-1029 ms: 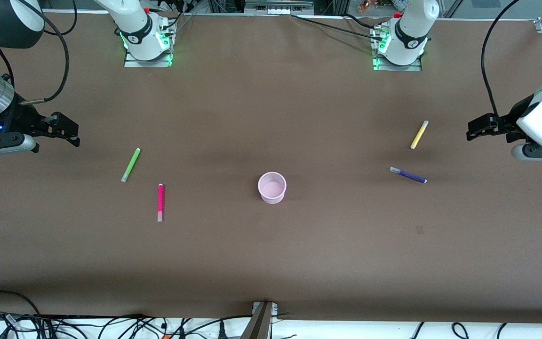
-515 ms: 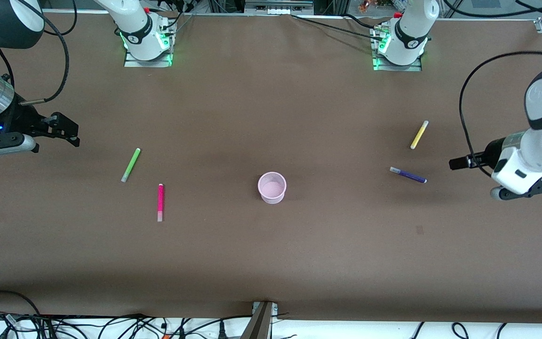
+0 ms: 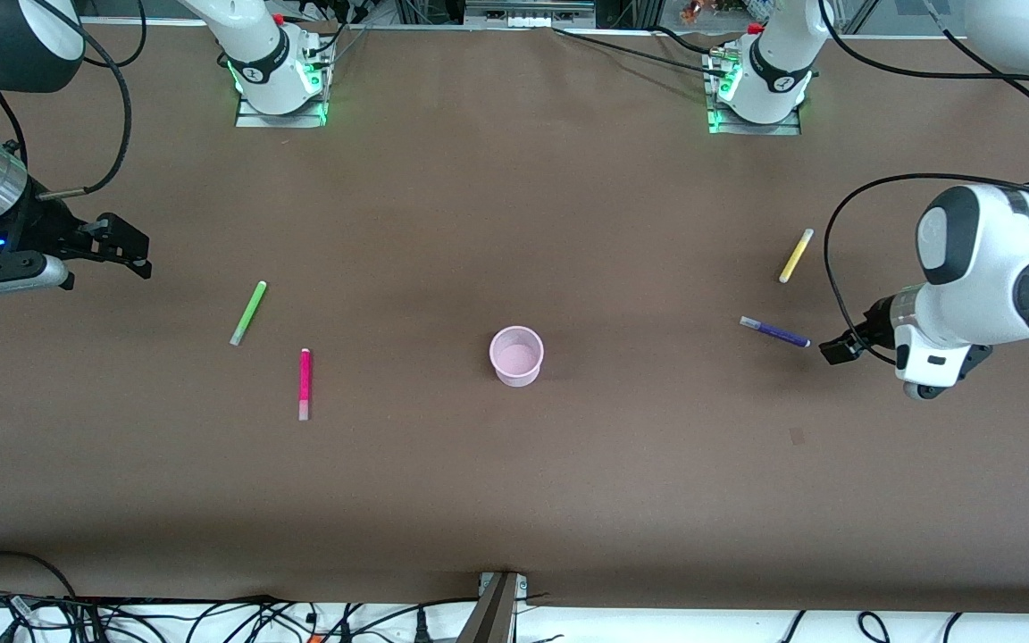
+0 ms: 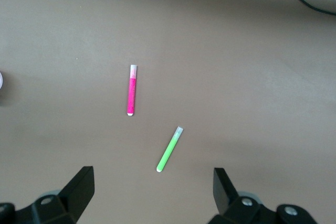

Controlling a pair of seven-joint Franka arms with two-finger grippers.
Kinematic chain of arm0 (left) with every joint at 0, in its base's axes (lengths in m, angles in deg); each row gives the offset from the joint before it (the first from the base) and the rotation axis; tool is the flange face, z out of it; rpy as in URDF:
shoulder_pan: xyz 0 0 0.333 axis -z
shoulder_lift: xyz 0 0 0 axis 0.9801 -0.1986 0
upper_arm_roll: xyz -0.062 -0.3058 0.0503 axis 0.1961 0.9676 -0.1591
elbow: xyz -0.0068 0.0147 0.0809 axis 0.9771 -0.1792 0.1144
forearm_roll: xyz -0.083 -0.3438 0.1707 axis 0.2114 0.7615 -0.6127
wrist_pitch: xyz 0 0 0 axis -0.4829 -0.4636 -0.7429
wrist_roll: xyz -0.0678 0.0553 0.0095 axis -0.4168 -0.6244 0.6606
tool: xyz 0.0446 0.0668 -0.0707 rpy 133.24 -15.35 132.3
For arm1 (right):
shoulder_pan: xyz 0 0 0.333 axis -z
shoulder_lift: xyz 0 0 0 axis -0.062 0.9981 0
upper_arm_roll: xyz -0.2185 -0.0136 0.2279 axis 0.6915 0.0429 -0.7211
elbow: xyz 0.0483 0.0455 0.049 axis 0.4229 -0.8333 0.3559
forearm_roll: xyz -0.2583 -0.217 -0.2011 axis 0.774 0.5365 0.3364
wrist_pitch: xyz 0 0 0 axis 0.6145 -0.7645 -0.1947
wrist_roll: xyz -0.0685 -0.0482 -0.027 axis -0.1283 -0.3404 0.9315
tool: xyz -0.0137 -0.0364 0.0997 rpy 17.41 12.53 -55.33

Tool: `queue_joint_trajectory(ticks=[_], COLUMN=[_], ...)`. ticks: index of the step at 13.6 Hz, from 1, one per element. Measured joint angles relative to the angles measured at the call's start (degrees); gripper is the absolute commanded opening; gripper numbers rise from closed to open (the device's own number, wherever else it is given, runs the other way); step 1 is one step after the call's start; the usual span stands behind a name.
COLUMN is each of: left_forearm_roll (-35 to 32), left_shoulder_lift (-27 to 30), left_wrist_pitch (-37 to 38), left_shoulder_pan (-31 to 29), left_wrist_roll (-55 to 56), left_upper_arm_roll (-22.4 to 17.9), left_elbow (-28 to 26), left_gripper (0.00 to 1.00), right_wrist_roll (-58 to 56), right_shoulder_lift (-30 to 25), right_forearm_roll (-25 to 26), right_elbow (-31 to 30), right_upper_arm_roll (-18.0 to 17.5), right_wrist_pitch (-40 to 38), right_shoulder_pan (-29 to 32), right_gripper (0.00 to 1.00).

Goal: Organize pens into pink holder with both arms
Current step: 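Lower the left gripper and close it on the purple marker, then lift the purple marker with the left gripper while the right gripper grasps the highlighter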

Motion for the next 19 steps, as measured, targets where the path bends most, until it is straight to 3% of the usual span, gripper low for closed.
queue_joint_trajectory(ticks=[7, 12, 16, 17, 19], left_forearm_roll=[0.0, 0.0, 0.0, 0.0, 0.0], left_shoulder_lift=[-0.6, -3.3, -5.9, -6.4, -7.1], left_wrist_pitch=[-17.7, -25.2, -30.4, -32.1, -33.7], left_shoulder_pan=[-0.5, -0.1, 0.2, 0.2, 0.2], left_wrist_roll=[10.2, 14.2, 15.6, 15.6, 15.7], left_upper_arm_roll=[0.0, 0.1, 0.2, 0.2, 0.2], left_elbow=[-11.6, -14.1, -15.3, -16.0, -16.7], left_gripper=[1.0, 1.0, 1.0, 0.95, 0.73], right_wrist_roll=[0.0, 0.0, -0.3, -0.8, -1.2], right_shoulder_lift=[0.0, 0.3, 4.8, 6.4, 9.8], right_forearm_roll=[0.7, 1.0, 1.1, 1.5, 2.8], right_elbow=[0.0, 0.4, 0.5, 0.5, 0.5], right_upper_arm_roll=[0.0, -0.2, -0.6, -0.6, -0.8], right_wrist_pitch=[0.3, 0.4, 0.8, 0.8, 1.4], right_shoulder_pan=[0.0, -0.2, -0.4, -0.5, -1.4], right_gripper=[1.0, 1.0, 1.0, 1.0, 1.0])
